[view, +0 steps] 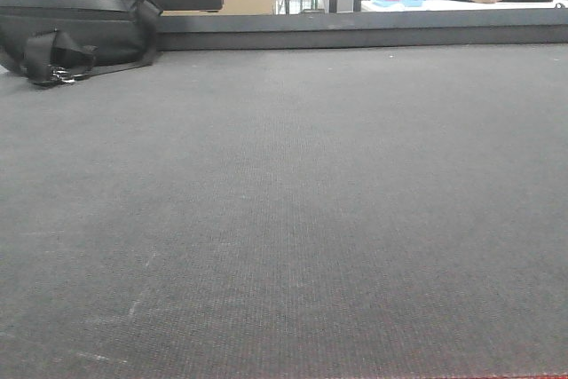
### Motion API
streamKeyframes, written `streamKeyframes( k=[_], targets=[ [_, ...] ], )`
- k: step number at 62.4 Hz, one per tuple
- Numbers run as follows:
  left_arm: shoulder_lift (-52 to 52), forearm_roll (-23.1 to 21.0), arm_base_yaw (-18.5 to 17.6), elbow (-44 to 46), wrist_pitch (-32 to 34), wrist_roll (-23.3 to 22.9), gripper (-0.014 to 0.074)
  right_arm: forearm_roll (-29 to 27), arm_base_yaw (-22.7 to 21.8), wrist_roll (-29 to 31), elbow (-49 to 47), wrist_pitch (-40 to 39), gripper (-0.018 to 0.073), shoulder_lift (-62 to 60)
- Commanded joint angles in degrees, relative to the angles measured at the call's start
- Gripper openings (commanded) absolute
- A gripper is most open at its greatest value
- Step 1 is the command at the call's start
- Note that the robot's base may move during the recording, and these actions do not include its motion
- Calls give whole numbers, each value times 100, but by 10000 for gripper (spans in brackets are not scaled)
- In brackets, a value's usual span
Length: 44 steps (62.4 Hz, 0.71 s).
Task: Grab block from conveyor and place in blue bin
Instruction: 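Lower the left gripper toward the green block, right toward the blue block, then close the left gripper on the green block and right on the blue block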
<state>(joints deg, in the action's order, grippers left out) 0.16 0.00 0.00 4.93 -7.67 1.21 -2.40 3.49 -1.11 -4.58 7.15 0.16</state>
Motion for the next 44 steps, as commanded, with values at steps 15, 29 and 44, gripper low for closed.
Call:
streamKeyframes(
  k=[15, 29, 44],
  targets=[
    [751, 52, 11, 2293, -2305, 11, -111, -123, -39, 8, -2487, 2241, -162, 1203],
    [2611, 0, 11, 3700, -3501, 11, -111, -123, -39, 33, -3965, 4026, -162, 3055],
    [4651, 0, 11, 5080, -4889, 11, -111, -123, -39, 510, -5088, 5683, -162, 4788]
  ],
)
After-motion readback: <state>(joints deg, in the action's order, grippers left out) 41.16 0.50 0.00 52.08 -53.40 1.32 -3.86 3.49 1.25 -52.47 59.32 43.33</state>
